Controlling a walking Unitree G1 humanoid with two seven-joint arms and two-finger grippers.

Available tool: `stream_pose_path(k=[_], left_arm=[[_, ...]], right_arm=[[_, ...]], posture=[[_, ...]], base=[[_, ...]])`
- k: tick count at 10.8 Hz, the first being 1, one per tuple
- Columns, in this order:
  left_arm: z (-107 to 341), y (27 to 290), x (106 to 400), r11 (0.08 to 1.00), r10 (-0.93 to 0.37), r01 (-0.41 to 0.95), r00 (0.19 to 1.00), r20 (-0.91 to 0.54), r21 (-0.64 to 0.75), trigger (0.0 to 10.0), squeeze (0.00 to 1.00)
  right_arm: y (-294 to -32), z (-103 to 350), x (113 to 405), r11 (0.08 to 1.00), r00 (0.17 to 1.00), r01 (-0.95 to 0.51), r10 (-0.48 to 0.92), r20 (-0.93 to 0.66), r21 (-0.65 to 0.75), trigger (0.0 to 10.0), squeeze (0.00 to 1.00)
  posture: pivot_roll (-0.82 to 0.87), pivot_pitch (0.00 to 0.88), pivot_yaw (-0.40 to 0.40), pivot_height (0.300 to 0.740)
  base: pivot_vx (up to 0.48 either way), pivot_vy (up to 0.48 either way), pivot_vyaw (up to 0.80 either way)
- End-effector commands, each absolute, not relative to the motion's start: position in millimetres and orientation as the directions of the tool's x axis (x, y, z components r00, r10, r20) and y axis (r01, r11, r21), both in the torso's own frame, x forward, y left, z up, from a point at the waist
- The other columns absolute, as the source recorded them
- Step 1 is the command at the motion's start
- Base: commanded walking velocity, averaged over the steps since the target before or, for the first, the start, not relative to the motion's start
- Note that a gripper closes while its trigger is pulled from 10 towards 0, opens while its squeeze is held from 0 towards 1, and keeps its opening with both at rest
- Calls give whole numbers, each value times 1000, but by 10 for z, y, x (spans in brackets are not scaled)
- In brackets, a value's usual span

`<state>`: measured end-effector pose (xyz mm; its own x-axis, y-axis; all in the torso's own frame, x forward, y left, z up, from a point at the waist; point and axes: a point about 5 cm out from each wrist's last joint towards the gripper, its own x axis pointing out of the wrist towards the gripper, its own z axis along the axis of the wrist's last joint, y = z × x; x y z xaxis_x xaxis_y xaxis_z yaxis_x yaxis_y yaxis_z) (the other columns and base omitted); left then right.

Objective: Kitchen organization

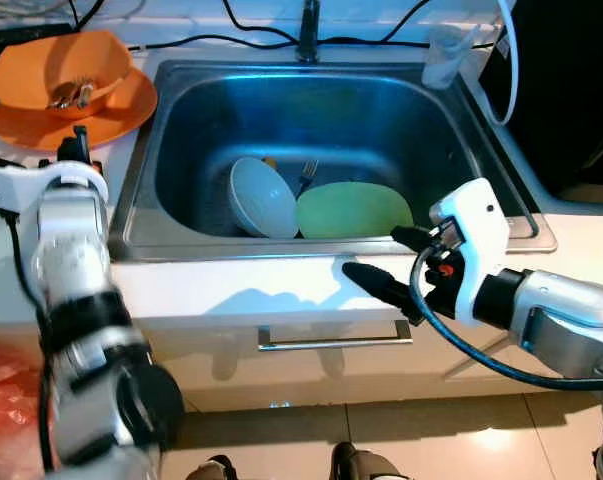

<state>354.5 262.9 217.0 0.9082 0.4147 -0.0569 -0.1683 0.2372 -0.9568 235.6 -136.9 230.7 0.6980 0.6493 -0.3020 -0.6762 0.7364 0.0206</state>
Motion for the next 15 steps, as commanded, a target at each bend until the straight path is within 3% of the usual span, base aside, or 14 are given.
stream_pose_path(k=[1,3,4,5,6,9,11,12,15], left_arm=[[1482,2607,3378,99,391,-430,846,-362,-897,0,0],[1493,2615,3325,112,393,-434,846,-361,-894,0,0],[1514,2597,3327,180,382,-430,859,-339,-885,1176,0],[1555,2546,3343,287,356,-425,879,-317,-858,10000,941],[1595,2534,3363,330,348,-408,891,-292,-851,10000,1000],[1684,2556,3417,574,340,-385,915,-217,-723,10000,1000],[1706,2484,3446,688,301,-348,935,-186,-637,10000,1000],[1721,2330,3487,788,247,-290,957,-152,-543,10000,1000],[1766,1974,3578,863,124,-152,988,-88,-482,10000,1000]], right_arm=[[-1370,2320,2359,732,697,-682,653,-297,9,10000,0],[-1363,2317,2368,728,694,-685,657,-295,10,10000,0],[-1358,2315,2377,727,693,-686,658,-295,11,10000,0],[-1346,2314,2380,725,691,-689,661,-291,12,10000,0],[-1334,2305,2384,724,690,-690,663,-289,14,10000,0],[-1260,2276,2456,720,691,-693,674,-262,25,10000,0],[-1237,2274,2488,724,697,-690,674,-245,28,10000,0],[-1222,2273,2501,725,701,-688,674,-234,27,10000,0],[-1216,2280,2523,725,704,-688,674,-223,18,10000,0]], posture=[[-132,209,-80,740],[-124,204,-83,740],[-120,200,-83,740],[-120,200,-83,740],[-103,196,-82,740],[-56,168,-56,740],[-44,156,-44,740],[-44,147,-41,740],[-55,135,-45,740]], base=[[0,0,0],[0,0,0],[0,0,0],[0,0,0],[0,0,0],[0,0,0],[0,0,0],[0,0,0],[0,0,0]])
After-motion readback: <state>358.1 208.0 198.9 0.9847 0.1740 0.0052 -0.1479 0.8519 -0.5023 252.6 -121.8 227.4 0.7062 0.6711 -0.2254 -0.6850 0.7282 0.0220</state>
